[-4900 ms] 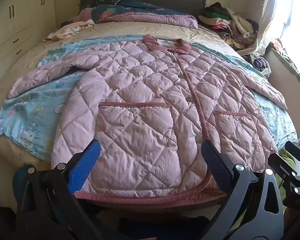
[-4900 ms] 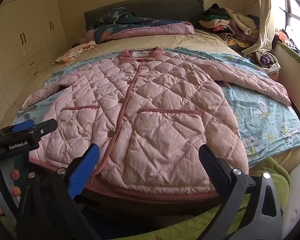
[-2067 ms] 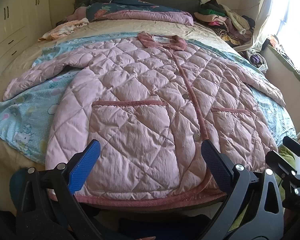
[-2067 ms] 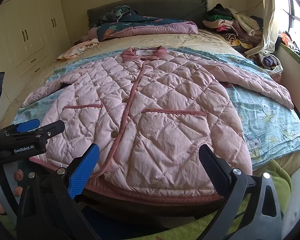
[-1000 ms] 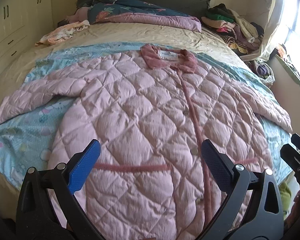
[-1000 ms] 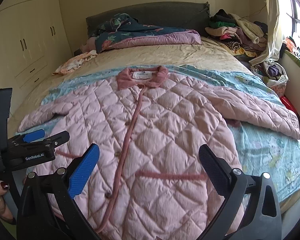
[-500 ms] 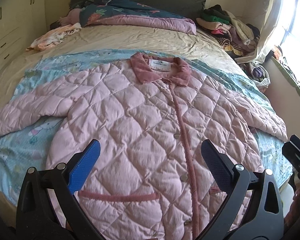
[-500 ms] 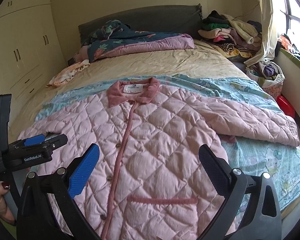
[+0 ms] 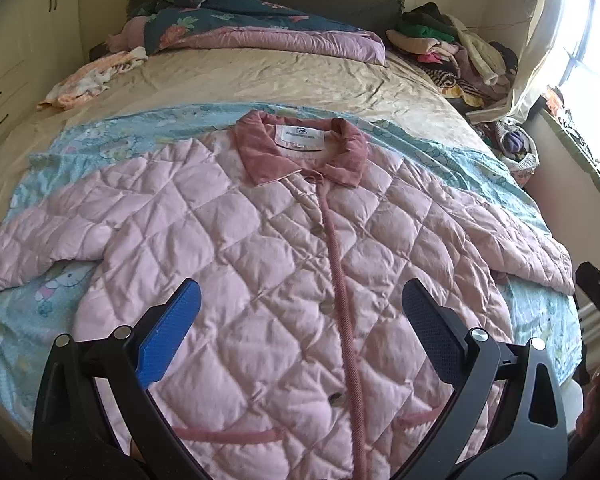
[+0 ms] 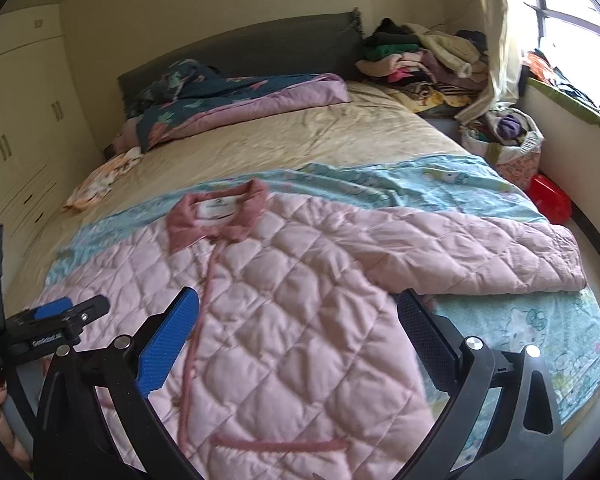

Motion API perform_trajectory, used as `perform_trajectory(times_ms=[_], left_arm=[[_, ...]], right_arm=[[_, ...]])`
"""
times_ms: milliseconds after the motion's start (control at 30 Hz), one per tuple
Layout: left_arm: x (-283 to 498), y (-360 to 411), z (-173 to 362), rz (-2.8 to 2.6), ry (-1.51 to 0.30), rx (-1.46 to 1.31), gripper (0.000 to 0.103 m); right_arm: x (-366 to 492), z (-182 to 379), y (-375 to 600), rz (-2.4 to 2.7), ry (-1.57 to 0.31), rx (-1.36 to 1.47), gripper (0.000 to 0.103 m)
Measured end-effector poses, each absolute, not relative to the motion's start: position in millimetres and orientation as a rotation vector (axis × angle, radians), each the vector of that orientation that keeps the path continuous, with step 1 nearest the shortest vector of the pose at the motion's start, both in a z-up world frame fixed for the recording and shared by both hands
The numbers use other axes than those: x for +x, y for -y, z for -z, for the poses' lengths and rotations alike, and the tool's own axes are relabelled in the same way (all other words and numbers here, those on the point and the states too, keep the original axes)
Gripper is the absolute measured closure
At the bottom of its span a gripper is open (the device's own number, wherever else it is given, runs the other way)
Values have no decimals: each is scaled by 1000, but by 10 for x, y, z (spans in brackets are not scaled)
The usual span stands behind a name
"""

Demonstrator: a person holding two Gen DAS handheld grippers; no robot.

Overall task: Fold large clothes
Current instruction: 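Move the right gripper to the jacket sleeve cuff and close on it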

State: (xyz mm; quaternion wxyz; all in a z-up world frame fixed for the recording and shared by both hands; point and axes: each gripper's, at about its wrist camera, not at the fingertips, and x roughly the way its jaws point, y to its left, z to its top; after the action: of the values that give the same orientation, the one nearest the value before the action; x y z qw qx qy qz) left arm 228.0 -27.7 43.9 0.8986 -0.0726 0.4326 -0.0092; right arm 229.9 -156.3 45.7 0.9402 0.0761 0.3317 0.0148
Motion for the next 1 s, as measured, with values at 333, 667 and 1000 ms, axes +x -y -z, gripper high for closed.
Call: perform_trajectory(times_ms=[333, 667, 1000], left_arm=[[2599, 580, -372, 67, -906, -145, 9], [2947, 963, -284, 97, -915, -91, 9], [3208, 1259, -34, 124, -955, -54, 9]], right_arm=[[2527, -336, 2194, 91, -686, 235, 4], [2660, -148, 2829, 201, -700, 323, 4], [2762, 277, 3554, 331, -749, 486, 4]])
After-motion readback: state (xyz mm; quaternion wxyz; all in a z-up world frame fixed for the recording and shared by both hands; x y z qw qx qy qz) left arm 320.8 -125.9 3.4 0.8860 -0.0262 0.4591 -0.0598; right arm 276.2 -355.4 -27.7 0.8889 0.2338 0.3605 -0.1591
